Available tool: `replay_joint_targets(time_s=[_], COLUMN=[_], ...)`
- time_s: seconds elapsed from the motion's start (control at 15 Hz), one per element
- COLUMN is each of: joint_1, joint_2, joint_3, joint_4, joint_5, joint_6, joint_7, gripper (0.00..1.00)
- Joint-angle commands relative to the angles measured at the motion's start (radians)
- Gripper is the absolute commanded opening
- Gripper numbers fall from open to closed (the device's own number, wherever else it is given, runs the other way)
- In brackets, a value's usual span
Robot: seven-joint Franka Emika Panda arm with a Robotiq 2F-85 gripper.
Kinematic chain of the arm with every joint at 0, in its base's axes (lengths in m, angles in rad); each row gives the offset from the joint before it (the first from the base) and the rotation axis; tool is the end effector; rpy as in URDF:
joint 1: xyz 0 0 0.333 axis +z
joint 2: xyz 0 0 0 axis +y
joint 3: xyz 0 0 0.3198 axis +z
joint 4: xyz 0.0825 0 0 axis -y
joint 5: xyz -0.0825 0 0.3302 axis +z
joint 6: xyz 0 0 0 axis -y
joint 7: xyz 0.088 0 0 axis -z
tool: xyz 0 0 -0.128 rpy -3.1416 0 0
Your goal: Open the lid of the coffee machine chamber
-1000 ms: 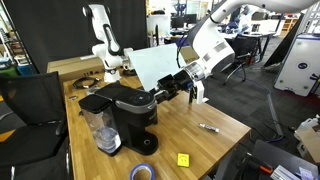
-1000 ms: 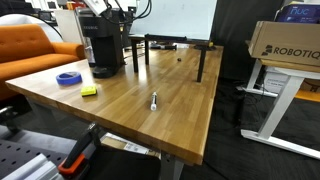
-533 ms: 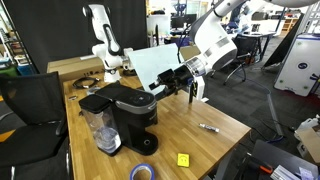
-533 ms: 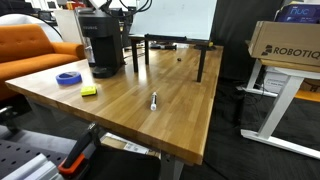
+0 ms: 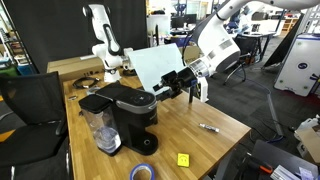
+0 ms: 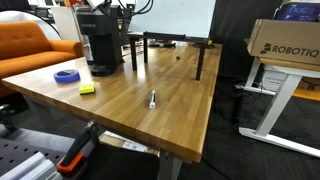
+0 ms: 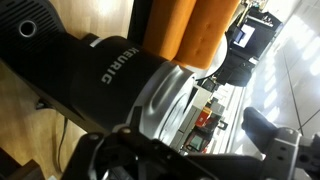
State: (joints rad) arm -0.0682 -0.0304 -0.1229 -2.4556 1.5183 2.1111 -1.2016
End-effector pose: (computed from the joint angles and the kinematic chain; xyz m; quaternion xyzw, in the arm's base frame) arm 0.4462 -0.0208 0.3516 -0.8400 0.0403 -0.2515 0.4791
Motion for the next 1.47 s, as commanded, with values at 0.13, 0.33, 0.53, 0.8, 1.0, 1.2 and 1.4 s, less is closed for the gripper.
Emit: replay_joint_targets(time_s=[0.13, 0.33, 0.53, 0.8, 1.0, 1.2, 1.4], joint_1=[-0.027, -0.016, -0.001, 0.015, 0.013, 0.011, 0.01], joint_2=[-0.014, 0.008, 0.022, 0.021, 0.007, -0.016, -0.039], joint_3=[0.002, 0.014, 0.037, 0.058, 0.059, 0.058, 0.057], joint_4=[-0.031, -0.03, -0.03, -0.029, -0.029, -0.033, -0.034], joint_5=[-0.012, -0.01, -0.015, -0.009, -0.009, -0.006, -0.003], joint_6=[0.004, -0.005, -0.016, -0.014, -0.012, -0.01, -0.007], joint_7=[0.083, 0.11, 0.132, 0.109, 0.098, 0.076, 0.054], gripper=[1.0, 1.0, 1.0, 1.0, 1.0, 1.0, 1.0])
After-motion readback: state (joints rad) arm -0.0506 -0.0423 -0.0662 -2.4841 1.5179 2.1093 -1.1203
